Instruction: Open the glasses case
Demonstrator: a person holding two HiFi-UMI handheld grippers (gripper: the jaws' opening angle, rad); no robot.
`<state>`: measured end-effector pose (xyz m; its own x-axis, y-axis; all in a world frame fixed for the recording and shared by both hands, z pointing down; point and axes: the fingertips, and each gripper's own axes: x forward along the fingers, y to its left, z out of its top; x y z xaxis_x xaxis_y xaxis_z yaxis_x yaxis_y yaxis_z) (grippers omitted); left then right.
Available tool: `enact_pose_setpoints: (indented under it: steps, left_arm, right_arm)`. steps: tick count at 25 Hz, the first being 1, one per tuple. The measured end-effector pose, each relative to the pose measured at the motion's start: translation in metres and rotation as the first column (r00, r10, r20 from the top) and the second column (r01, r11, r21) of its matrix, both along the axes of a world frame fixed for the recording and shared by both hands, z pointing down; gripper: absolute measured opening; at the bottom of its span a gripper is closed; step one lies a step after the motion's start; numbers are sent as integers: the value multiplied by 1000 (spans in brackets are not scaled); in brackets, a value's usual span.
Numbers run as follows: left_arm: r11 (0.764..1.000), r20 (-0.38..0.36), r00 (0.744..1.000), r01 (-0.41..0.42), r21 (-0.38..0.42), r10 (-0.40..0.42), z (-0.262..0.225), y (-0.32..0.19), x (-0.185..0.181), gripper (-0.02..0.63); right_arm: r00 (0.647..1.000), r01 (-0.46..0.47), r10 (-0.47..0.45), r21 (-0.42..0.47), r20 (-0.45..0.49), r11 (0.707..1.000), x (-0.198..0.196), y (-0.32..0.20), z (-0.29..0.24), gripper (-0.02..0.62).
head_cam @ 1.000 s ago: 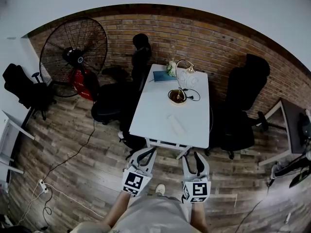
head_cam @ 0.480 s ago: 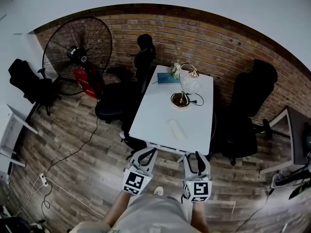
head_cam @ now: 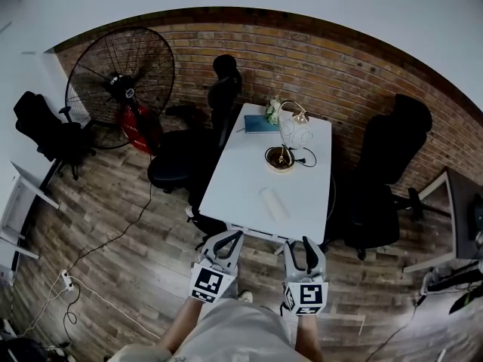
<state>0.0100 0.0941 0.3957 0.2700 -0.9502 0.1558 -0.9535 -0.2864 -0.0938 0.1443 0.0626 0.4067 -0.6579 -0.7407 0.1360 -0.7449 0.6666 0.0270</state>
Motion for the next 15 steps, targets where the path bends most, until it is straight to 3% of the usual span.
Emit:
enact_pose_setpoints:
  steps: [15]
  left_arm:
    - [998, -16, 998, -55, 14, 55, 7, -49, -5, 6]
  right_arm:
    - [998, -60, 60, 9, -13, 998, -3, -41, 3, 192]
